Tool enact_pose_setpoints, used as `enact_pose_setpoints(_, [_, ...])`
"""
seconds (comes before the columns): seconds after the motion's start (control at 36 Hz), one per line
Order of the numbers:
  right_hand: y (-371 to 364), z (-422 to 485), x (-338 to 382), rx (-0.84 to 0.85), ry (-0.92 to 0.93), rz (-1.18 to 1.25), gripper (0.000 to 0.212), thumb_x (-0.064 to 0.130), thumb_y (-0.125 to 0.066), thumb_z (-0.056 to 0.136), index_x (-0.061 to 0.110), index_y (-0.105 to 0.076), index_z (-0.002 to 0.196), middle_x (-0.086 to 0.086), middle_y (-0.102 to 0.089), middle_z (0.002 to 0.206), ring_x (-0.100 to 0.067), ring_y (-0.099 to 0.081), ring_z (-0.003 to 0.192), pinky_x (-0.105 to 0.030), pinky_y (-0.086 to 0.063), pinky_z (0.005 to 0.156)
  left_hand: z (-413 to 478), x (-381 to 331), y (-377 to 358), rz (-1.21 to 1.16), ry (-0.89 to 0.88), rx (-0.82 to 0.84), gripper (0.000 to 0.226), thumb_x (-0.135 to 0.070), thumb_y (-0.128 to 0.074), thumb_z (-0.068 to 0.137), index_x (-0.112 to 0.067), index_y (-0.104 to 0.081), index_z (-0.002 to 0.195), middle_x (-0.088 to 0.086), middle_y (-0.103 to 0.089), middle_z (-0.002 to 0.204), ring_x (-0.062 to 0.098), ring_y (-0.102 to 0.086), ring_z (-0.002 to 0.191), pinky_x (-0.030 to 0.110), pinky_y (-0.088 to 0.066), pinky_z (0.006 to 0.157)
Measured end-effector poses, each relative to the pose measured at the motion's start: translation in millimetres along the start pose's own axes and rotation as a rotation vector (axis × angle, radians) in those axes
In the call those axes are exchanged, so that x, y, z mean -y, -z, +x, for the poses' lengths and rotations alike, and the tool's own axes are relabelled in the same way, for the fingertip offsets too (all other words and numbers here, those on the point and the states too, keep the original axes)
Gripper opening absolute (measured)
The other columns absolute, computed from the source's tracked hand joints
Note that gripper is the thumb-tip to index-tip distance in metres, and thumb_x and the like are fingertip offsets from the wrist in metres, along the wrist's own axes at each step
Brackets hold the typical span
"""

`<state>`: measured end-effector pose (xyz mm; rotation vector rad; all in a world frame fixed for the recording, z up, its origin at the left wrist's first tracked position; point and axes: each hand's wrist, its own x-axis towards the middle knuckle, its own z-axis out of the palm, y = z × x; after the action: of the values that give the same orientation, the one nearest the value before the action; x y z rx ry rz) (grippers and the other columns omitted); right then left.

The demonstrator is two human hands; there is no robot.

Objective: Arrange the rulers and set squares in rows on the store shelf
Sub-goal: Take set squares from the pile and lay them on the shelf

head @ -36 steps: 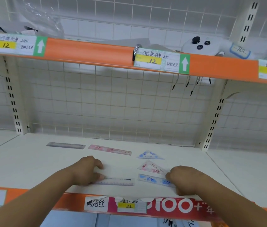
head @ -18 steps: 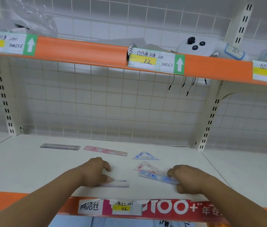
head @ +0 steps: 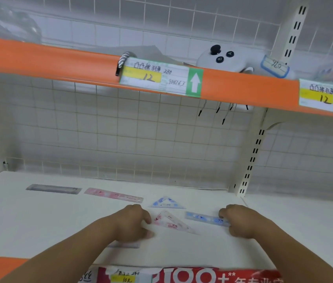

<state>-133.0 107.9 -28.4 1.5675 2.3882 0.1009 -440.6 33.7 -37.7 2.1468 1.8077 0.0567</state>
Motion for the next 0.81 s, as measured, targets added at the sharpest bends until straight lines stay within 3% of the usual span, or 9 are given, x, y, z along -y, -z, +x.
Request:
enact_pose_setpoints(0.14, [-4.1, 13.7, -12.9, 0.005, 0.0, 0.008, 0.036, 0.007, -0.045, 0.086, 0.016, -0.054, 0.119, 0.0, -0.043, 0.098, -0.018, -0.045, 0.085, -0.02, -0.03, 0.057, 4.1, 5.1, 1.1, -0.011, 0.05, 0.003, 0.051, -0.05, -0.058, 0.089, -0.025, -0.052, 0.133, 0.0, -0.046, 0.134, 0.016, -0.05, 0.119, 0.024, -0.04, 0.099])
enact_pose_setpoints(0.28, [-6.8, 23.9, -16.9, 0.008, 0.025, 0.012, 0.036, 0.005, -0.045, 0.088, 0.016, -0.055, 0.12, 0.0, -0.042, 0.098, -0.017, -0.044, 0.086, -0.017, -0.027, 0.054, 4.9, 8.0, 3.6, 0.012, 0.073, -0.005, 0.05, -0.049, -0.056, 0.091, -0.027, -0.049, 0.135, -0.001, -0.042, 0.137, 0.016, -0.041, 0.128, 0.023, -0.033, 0.103])
enact_pose_setpoints(0.5, [-8.9, 31.0, -20.6, 0.012, 0.054, 0.01, 0.038, 0.006, -0.045, 0.09, 0.017, -0.055, 0.125, 0.0, -0.04, 0.099, -0.017, -0.041, 0.089, -0.014, -0.024, 0.054, 6.7, 7.7, 2.9, 0.019, 0.086, -0.012, 0.05, -0.047, -0.055, 0.092, -0.025, -0.049, 0.136, -0.001, -0.043, 0.139, 0.016, -0.041, 0.129, 0.023, -0.033, 0.104])
enact_pose_setpoints(0.61, [-8.8, 31.3, -21.0, 0.026, 0.044, -0.005, 0.041, 0.003, -0.044, 0.089, 0.017, -0.055, 0.126, 0.0, -0.039, 0.1, -0.017, -0.04, 0.09, -0.024, -0.034, 0.068, 8.0, 8.8, 2.0, 0.02, 0.085, -0.017, 0.05, -0.048, -0.055, 0.091, -0.026, -0.05, 0.135, -0.001, -0.043, 0.138, 0.016, -0.041, 0.128, 0.023, -0.033, 0.105])
enact_pose_setpoints(0.81, [-8.4, 31.9, -18.5, 0.021, 0.019, -0.011, 0.041, 0.003, -0.042, 0.088, 0.016, -0.054, 0.125, -0.001, -0.041, 0.103, -0.018, -0.043, 0.092, -0.025, -0.034, 0.07, 8.2, 10.7, 0.8, 0.025, 0.086, -0.02, 0.049, -0.048, -0.056, 0.091, -0.025, -0.051, 0.134, 0.001, -0.046, 0.136, 0.016, -0.044, 0.126, 0.023, -0.035, 0.103])
